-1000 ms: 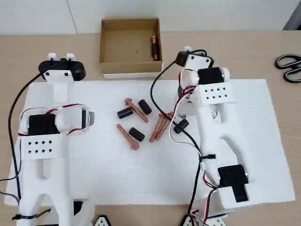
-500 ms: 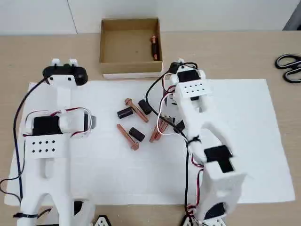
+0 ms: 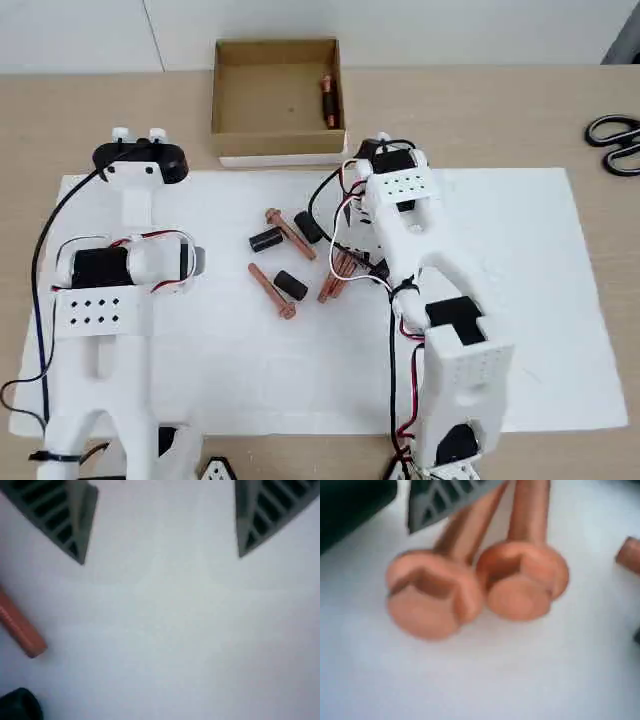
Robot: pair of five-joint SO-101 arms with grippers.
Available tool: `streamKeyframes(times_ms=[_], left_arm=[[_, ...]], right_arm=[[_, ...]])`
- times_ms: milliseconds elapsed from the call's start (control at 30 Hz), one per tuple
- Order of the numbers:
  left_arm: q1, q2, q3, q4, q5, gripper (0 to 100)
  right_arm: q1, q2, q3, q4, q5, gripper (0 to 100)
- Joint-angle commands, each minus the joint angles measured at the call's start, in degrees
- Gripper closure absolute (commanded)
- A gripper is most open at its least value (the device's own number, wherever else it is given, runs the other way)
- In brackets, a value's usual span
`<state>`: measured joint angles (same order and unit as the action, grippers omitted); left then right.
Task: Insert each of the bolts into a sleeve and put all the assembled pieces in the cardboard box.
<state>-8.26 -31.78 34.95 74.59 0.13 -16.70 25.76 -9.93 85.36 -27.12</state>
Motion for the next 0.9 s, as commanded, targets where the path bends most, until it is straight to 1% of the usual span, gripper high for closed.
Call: streamKeyframes(times_ms=[0,200,267,333,467,533,733,867], left_arm=[[0.26,-0.35,-0.13,-1.05,0.53,81],[0.26,-0.35,-0.13,-0.7,0.53,81],[0.26,-0.35,-0.13,-0.62,0.53,81],[0.26,-0.35,-0.13,-0.62,0.53,81],[0.26,-0.35,-0.04,-0.62,0.53,81],[0.26,-0.35,-0.04,-0.62,0.53,81],[0.26,-0.35,-0.04,-0.62,0.53,81],[0.26,-0.35,-0.04,-0.62,0.53,81]], right_arm=[[0.13,0.31,-2.81,-1.89,-0.35,72.1],[0.04,1.45,-2.81,-3.82,-0.26,72.2],[0.13,1.45,-2.81,-3.82,-0.26,74.2],[0.31,1.36,-2.81,-3.82,-0.09,79.8],[1.36,1.54,-2.81,-3.65,0.0,95.0],[2.15,1.54,-2.81,-3.3,0.0,99.7],[3.21,1.63,-2.73,-2.95,0.0,98.3],[3.03,1.19,-2.81,-0.75,0.0,98.0]])
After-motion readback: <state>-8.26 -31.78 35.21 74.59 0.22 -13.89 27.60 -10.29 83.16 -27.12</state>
